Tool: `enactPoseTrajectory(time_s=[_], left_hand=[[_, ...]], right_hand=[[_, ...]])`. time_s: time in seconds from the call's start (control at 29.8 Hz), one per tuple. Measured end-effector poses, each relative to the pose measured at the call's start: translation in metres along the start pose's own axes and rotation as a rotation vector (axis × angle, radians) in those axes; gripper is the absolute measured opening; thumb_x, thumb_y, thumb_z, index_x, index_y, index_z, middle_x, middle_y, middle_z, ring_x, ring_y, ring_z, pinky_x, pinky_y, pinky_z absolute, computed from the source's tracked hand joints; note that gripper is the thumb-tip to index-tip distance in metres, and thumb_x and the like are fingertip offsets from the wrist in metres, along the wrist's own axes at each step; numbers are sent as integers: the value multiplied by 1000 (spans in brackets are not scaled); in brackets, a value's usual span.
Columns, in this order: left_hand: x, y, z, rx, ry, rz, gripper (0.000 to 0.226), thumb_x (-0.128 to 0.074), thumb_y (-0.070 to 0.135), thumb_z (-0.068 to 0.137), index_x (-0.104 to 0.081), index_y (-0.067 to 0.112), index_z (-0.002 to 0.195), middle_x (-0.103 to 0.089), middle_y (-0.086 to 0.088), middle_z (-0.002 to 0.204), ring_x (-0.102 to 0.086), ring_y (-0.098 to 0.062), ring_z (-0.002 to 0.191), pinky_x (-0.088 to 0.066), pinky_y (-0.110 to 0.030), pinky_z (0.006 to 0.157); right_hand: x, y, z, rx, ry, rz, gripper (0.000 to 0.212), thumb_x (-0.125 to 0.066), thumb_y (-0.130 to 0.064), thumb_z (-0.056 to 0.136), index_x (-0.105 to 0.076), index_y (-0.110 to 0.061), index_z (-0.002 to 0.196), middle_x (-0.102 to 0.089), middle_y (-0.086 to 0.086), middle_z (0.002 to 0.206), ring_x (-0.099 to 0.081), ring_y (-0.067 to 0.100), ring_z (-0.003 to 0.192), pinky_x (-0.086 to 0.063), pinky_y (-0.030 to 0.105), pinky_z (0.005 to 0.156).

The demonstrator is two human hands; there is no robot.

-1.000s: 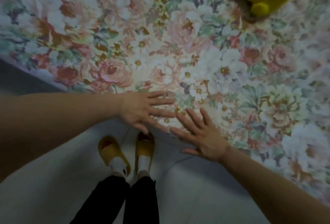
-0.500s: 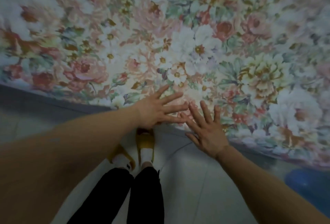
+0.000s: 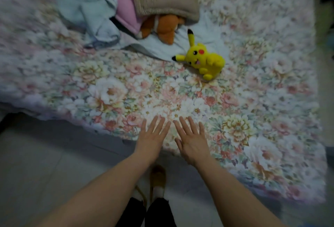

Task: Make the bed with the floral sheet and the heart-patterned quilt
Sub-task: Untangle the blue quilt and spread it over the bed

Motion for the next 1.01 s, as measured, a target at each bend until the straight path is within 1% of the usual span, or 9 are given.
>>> enactPoseTrajectory(time_s=[0.1,0.17,0.23,0.3,0.47,0.57,0.7,0.8,1.01], left_hand=[[64,-51,-46,259,121,-120,83,-43,35,102,24,25,151,23,0,162,23,-27,148,15,-53,115],[90,-75,-62,391,157,-221,81,-39,40,103,24,26,152,24,0,162,23,-28,148,10,-54,119],[113,-92,-72,445,207,-242,80,-37,44,103,24,26,152,24,0,162,24,-29,148,7,-56,119],[146,-117,-105,502,313,-247,77,-34,46,103,21,27,153,22,0,162,24,-30,148,7,-57,118],[211,-140,-149,340,508,-94,74,-34,53,101,13,34,154,18,2,163,21,-27,149,9,-59,118],[248,-157,-189,239,703,45,78,-44,55,96,2,33,155,-4,-2,165,2,-29,152,-4,-62,118],[271,-175,-238,254,789,181,76,-51,57,92,-20,28,156,-17,-5,163,-13,-33,150,-11,-64,117],[281,-182,-265,289,865,219,80,-50,59,91,-16,29,157,-15,-5,163,-11,-33,151,-7,-64,117],[276,-229,-284,346,876,212,84,-56,60,89,-17,30,156,-17,-5,163,-11,-33,151,-7,-65,117]], right_hand=[[83,-43,-3,12,53,16,62,-19,-49,98,-23,-26,156,-20,0,162,-15,29,150,-10,62,116],[114,-61,3,-2,65,62,61,-26,-47,102,-8,-30,157,-1,-2,165,-1,30,152,-9,65,114],[137,-67,8,-36,93,123,66,-33,-46,103,3,-33,156,11,-4,164,10,30,151,-10,64,115],[182,-96,5,27,185,120,67,-35,-47,102,2,-35,156,10,-3,165,11,30,151,-14,63,116],[256,-143,-12,283,390,11,68,-39,-51,99,-3,-40,156,-1,-2,165,2,29,152,-7,59,119],[301,-157,-35,417,521,-115,71,-39,-54,97,-1,-39,156,-4,-3,165,-2,28,152,-10,59,118],[345,-170,-58,491,598,-214,71,-38,-58,96,-8,-37,157,-4,-2,165,-2,29,152,-11,60,118],[361,-182,-65,511,621,-226,70,-37,-59,95,-12,-37,156,-4,-1,165,-2,31,152,-14,62,117],[383,-232,-33,557,633,-212,71,-43,-57,94,-18,-35,156,-6,0,165,-3,29,152,-17,62,116]])
Point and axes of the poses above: each hand's wrist, its own z-axis towards the middle knuckle, its own x-axis out of the back of the hand, y = z × x, the point moved 7 cm from there along z, towards the middle knuckle
